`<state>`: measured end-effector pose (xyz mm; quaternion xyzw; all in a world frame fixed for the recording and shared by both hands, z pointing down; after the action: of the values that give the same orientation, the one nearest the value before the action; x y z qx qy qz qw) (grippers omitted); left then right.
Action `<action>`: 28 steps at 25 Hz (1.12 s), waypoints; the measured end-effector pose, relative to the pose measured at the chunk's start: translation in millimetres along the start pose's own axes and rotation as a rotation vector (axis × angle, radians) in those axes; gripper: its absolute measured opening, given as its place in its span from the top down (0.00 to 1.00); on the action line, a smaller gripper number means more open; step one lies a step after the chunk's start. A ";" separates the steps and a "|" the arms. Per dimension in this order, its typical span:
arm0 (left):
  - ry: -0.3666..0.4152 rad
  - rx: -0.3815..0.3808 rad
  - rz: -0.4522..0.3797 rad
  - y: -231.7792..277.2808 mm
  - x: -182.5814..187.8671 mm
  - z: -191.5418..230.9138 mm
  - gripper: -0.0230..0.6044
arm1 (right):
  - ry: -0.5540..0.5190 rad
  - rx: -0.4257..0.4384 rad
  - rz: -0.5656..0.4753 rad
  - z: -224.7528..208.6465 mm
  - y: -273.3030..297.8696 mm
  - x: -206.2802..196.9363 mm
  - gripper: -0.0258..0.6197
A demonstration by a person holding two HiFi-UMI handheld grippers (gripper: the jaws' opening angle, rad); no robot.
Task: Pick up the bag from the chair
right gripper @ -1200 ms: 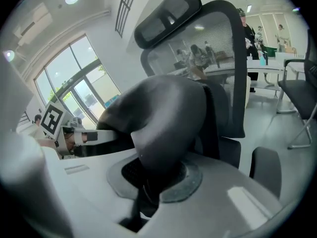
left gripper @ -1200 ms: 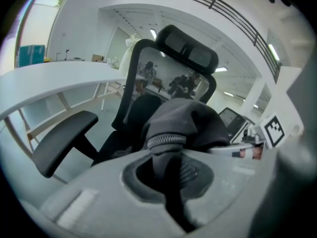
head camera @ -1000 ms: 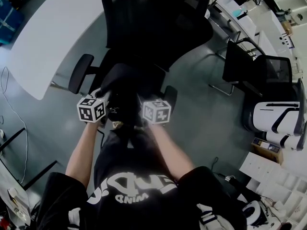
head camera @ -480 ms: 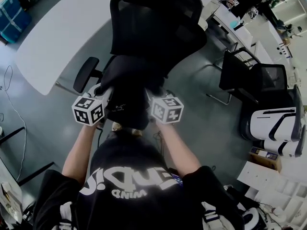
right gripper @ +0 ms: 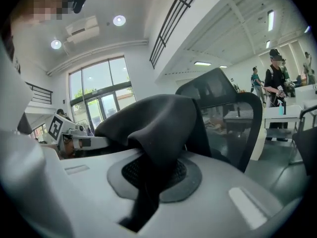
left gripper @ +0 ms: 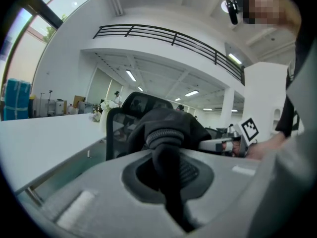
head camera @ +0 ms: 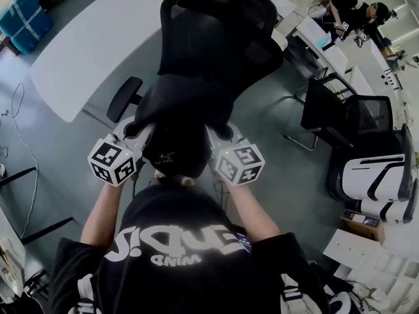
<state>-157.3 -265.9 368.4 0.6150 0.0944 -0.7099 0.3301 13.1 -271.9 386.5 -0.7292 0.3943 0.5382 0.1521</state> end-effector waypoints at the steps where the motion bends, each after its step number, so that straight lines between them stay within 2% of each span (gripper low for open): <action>1: 0.010 -0.003 0.000 -6.7 -0.4 -3.1 0.94 | -0.017 0.012 0.000 5.4 -4.1 0.1 0.92; 4: 0.023 0.010 -0.004 -25.1 -5.1 -16.4 0.94 | -0.042 0.037 -0.002 18.6 -19.1 -3.0 0.92; 13: -0.061 0.109 -0.048 -36.0 -29.5 -62.8 0.94 | -0.009 0.049 -0.038 20.2 -68.2 -25.5 0.92; 21: -0.115 0.180 -0.038 -53.2 -53.5 -80.2 0.94 | 0.016 0.133 -0.013 33.1 -77.8 -46.9 0.92; 28: -0.140 0.187 -0.017 -95.7 -76.2 -93.2 0.94 | 0.048 0.153 0.007 65.1 -90.9 -74.7 0.92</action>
<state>-135.7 -115.6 392.6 0.5914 0.0098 -0.7594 0.2710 28.7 -140.7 411.3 -0.7268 0.4402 0.4895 0.1959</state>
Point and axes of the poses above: the fingertips, and each gripper's own axes: y forward along the fingers, z to its left, x out of its top, the point moved 3 cm from there along -y, backward along the fingers, and after that the axes turned 9 degrees about x, right-handed, at the moved point
